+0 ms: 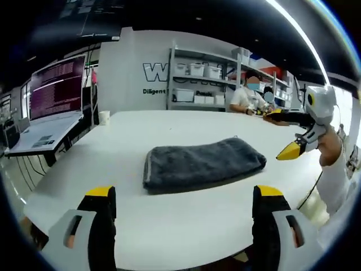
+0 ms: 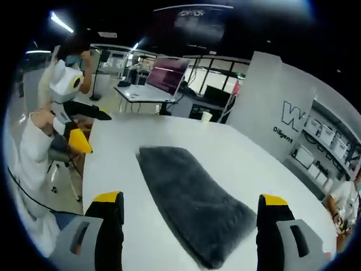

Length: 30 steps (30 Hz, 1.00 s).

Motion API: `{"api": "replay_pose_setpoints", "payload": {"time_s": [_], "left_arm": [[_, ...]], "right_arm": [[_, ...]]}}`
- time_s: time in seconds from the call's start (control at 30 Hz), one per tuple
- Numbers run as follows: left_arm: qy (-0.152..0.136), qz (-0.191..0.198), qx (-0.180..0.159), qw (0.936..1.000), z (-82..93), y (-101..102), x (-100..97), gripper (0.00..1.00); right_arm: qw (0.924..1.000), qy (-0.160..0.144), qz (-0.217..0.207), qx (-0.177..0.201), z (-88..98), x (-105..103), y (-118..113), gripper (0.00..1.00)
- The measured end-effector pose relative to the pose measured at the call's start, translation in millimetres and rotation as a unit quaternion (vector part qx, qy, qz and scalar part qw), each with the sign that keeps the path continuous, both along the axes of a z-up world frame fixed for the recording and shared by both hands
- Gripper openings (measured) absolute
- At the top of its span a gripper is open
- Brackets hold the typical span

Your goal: Open the folded towel by lifting each exposed corner and separating the folded layers until the towel lies flat within the target outline without major curled edges

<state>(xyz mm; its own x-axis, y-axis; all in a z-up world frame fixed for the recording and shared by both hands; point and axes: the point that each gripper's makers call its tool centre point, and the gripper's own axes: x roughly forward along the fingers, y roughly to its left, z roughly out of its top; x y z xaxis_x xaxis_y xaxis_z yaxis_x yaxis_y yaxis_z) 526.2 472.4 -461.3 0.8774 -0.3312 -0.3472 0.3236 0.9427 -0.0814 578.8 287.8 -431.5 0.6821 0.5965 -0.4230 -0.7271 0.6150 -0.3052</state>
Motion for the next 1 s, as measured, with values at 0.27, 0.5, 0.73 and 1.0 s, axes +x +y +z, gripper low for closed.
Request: {"api": "replay_pose_setpoints", "payload": {"time_s": [0.27, 0.5, 0.73, 1.0], "left_arm": [[0.003, -0.001, 0.0, 1.0, -3.0, 10.3, -1.5, 1.0], [0.007, 0.011, -0.009, 0.9999, -7.9, 23.7, -4.0, 1.0], [0.011, 0.047, -0.01, 0.9988, -13.1, 45.9, -4.4, 1.0], [0.017, 0.05, -0.028, 0.9982, -19.5, 54.5, -6.4, 1.0]], "right_arm": [[0.9996, 0.007, 0.027, 0.002, -16.6, 33.1, 71.3, 0.99], [0.999, 0.023, 0.022, -0.033, -54.5, 59.2, 121.2, 0.99], [0.9971, 0.024, 0.028, -0.066, -82.5, 64.5, 155.6, 0.99], [0.9953, 0.003, 0.037, -0.089, -99.9, 68.6, 178.2, 0.83]]}}
